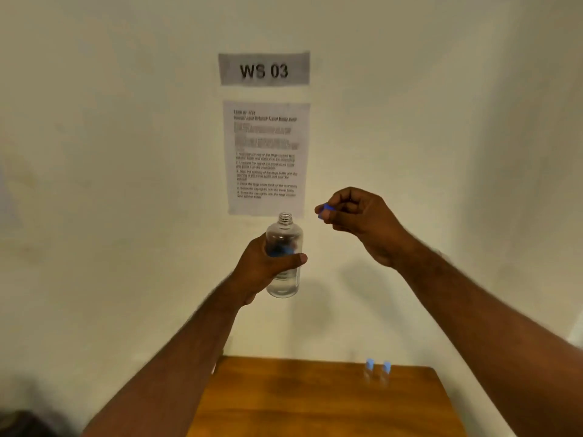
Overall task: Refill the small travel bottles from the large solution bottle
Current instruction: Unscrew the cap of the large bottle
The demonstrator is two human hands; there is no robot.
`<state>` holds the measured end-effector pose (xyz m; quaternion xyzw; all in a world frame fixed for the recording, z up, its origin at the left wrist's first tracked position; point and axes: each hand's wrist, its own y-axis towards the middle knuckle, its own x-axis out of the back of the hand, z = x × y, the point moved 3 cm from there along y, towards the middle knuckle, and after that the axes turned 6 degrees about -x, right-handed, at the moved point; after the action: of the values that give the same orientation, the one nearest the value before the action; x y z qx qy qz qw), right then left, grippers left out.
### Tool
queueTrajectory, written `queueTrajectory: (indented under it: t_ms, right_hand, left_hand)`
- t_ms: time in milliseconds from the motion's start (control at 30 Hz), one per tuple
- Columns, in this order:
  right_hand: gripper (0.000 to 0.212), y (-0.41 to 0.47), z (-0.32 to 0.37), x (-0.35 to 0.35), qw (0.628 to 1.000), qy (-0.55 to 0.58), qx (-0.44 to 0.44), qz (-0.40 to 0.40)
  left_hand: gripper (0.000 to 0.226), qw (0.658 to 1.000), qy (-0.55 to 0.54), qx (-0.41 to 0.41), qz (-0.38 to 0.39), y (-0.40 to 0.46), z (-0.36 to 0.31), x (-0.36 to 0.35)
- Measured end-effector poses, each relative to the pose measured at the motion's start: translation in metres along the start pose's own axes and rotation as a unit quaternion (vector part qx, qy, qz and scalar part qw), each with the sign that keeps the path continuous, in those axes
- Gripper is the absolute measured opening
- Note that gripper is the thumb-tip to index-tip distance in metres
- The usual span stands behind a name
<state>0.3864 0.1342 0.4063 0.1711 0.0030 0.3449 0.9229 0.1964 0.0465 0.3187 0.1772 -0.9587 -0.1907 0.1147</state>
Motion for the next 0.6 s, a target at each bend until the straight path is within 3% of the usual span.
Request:
queueTrajectory:
  t_ms: [67,167,433,600]
  right_hand:
    - [0.025,-0.010,-0.037,-0.013,0.999,0.020,-0.028,0.004]
    - [0.029,-0.026,-0.090,-0.034,0.998,0.003,-0.067,0.017]
    - [0.048,-0.076,-0.236,-0.101,0.972,-0.145,-0.174,0.061]
    - [0.054,-0.115,-0.325,-0.147,0.942,-0.235,-0.235,0.052]
  left_hand:
    - [0.049,0.999,0.022,0.034,-0.002,-0.020,0.026,0.005]
    - [0.045,0.997,0.035,0.074,0.007,-0.054,0.066,0.009]
    - [0.076,0.978,0.058,0.200,-0.013,-0.157,0.184,0.042]
    - [0.080,0.961,0.080,0.260,-0.038,-0.201,0.241,0.058]
